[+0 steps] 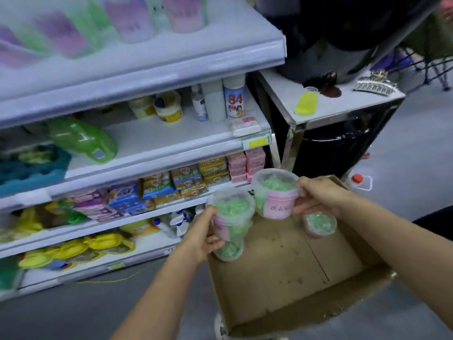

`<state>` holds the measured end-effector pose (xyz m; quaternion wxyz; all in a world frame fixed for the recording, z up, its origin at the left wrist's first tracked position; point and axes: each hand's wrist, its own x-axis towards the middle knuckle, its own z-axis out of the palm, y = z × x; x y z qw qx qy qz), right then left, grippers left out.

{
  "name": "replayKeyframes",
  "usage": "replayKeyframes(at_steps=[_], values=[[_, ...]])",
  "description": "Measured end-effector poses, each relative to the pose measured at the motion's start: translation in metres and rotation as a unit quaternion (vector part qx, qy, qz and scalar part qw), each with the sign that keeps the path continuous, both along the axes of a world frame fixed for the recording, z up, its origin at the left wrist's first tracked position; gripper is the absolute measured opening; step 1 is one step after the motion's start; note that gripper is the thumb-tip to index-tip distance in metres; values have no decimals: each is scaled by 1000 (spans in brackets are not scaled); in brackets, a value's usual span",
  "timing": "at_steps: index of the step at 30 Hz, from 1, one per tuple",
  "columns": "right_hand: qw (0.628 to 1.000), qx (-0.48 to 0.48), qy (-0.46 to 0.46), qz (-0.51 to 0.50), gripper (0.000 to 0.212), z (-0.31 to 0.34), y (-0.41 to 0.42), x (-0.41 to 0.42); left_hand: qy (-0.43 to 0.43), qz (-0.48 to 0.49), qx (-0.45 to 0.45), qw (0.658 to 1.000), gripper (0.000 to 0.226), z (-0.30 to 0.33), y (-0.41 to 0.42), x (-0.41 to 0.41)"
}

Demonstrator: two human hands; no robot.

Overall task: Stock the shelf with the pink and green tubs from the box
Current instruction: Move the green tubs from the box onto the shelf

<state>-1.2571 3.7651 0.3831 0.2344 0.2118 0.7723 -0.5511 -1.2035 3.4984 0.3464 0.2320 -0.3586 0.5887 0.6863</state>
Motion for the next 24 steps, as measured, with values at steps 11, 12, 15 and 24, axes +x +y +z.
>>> replayKeyframes(at_steps=[11, 12, 15, 24], values=[[990, -53, 86, 95, 26, 142, -80, -21, 128, 77, 8, 989, 29, 124, -90, 12], [989, -57, 97, 96, 25, 154, -91, -25, 139, 83, 5, 987, 29, 135, -100, 10], [983, -63, 127, 118, 29, 187, -129, -40, 171, 91, -3, 981, 31, 167, -133, 6], [963, -127, 201, 129, 25, 275, -283, -89, 247, 130, -25, 960, 19, 235, -253, -8]])
